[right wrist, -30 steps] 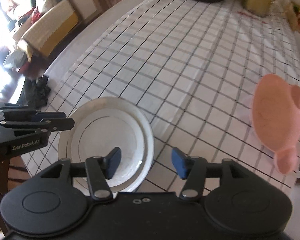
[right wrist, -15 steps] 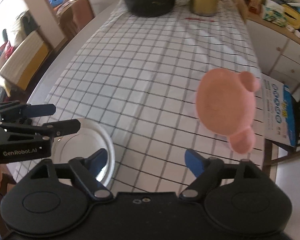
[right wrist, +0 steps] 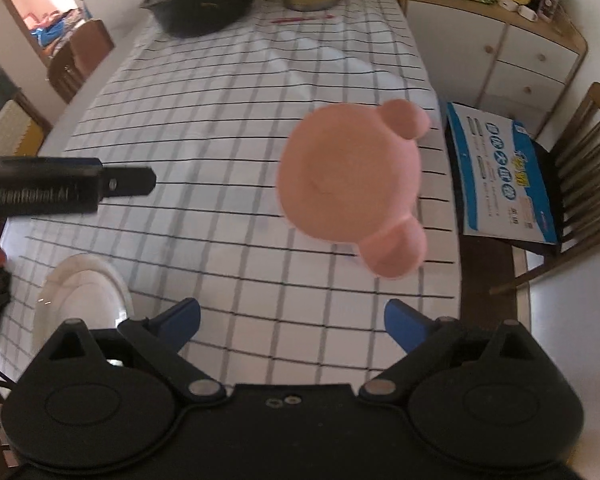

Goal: Organize plates and bowls
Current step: 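Move both grippers forward to the rim of the pink bear-ear plate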

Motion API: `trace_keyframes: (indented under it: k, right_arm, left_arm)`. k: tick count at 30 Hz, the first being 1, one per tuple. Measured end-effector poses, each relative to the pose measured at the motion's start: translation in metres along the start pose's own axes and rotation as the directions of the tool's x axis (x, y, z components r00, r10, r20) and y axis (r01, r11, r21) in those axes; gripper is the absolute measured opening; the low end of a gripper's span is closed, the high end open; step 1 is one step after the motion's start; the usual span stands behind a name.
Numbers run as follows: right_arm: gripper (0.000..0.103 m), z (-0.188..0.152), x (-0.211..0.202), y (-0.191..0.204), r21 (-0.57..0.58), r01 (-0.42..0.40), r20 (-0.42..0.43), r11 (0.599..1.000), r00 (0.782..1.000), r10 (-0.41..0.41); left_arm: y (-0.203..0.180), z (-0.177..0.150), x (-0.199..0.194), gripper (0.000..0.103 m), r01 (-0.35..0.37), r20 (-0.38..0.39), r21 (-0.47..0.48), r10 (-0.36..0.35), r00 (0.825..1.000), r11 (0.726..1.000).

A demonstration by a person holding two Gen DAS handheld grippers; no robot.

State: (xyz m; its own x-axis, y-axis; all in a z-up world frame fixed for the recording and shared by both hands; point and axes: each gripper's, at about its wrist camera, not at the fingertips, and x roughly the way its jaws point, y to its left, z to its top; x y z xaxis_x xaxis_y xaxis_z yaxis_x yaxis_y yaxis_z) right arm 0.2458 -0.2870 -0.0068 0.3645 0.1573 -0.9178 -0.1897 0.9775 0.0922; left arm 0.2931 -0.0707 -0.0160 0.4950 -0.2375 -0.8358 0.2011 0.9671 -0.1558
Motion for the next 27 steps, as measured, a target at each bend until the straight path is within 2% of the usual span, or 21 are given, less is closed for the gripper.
trace_keyframes:
  k: [6,10,20,27]
  right_arm:
    - [0.098,0.028,0.024,-0.039,0.033,0.031,0.012,0.999,0.999,-0.031]
    - [0.094,0.048,0.049,-0.062,0.052,0.059,-0.006,0.997,0.998,-0.059]
    - [0.069,0.082,0.103,-0.094,0.090,0.100,-0.051,0.991,0.994,-0.095]
    - [0.052,0.091,0.124,-0.103,0.098,0.087,-0.076,0.991,0.994,-0.079]
  left_arm:
    - [-0.004,0.024,0.047,0.072,-0.020,-0.040,-0.054,0.018,0.999,0.998]
    - [-0.007,0.035,0.074,0.072,-0.033,-0.054,-0.067,0.030,0.998,0.997]
    - [-0.021,0.054,0.132,0.072,-0.022,-0.088,-0.075,0.015,0.996,0.997]
    - [-0.023,0.056,0.160,0.071,-0.027,-0.116,-0.084,0.017,0.993,0.996]
